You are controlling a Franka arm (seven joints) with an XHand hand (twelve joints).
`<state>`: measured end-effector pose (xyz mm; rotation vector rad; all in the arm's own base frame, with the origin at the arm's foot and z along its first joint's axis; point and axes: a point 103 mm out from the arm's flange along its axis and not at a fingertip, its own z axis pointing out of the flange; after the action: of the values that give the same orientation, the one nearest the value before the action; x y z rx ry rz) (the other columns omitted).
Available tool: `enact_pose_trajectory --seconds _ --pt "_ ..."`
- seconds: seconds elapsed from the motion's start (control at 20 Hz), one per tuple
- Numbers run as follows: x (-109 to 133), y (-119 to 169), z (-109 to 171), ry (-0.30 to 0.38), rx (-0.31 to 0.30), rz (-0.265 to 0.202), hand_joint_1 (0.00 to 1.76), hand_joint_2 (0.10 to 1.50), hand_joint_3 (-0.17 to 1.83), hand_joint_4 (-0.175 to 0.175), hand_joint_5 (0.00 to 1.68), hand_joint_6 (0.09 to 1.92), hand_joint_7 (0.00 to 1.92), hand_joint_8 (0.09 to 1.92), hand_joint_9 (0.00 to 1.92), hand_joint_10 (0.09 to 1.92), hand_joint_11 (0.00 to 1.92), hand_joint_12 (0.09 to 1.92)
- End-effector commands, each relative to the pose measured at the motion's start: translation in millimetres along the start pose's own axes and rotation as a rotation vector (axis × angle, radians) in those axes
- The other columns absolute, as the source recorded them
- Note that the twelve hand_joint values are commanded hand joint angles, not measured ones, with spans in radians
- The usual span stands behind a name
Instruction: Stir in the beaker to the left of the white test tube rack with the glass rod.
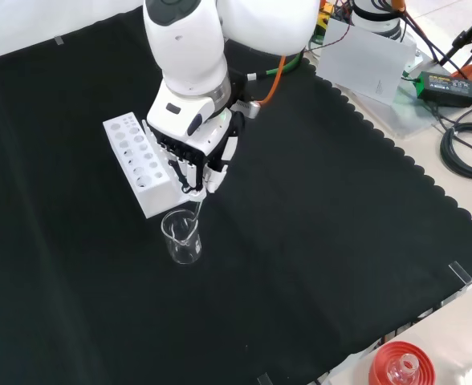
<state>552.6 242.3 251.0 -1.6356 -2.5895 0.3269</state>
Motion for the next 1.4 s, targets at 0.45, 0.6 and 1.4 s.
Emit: enact_pose_trajectory --seconds 0.45,0.6,1.4 --pt "-33 24 -4 0.019 -0.019 0.007 1.33 1.02 -0.17 -0.175 1.51 0.09 1.53 0.1 1.92 0.16 1.66 0.67" --pt "-36 24 -4 0.017 -0.015 0.004 1.33 1.02 -0.17 -0.175 1.51 0.09 1.53 0.1 1.92 0.16 1.66 0.67" --pt "-57 0 -3 0.017 -0.023 0.041 1.33 1.02 -0.17 -0.175 1.51 0.09 1.53 0.1 1.92 0.16 1.66 0.67"
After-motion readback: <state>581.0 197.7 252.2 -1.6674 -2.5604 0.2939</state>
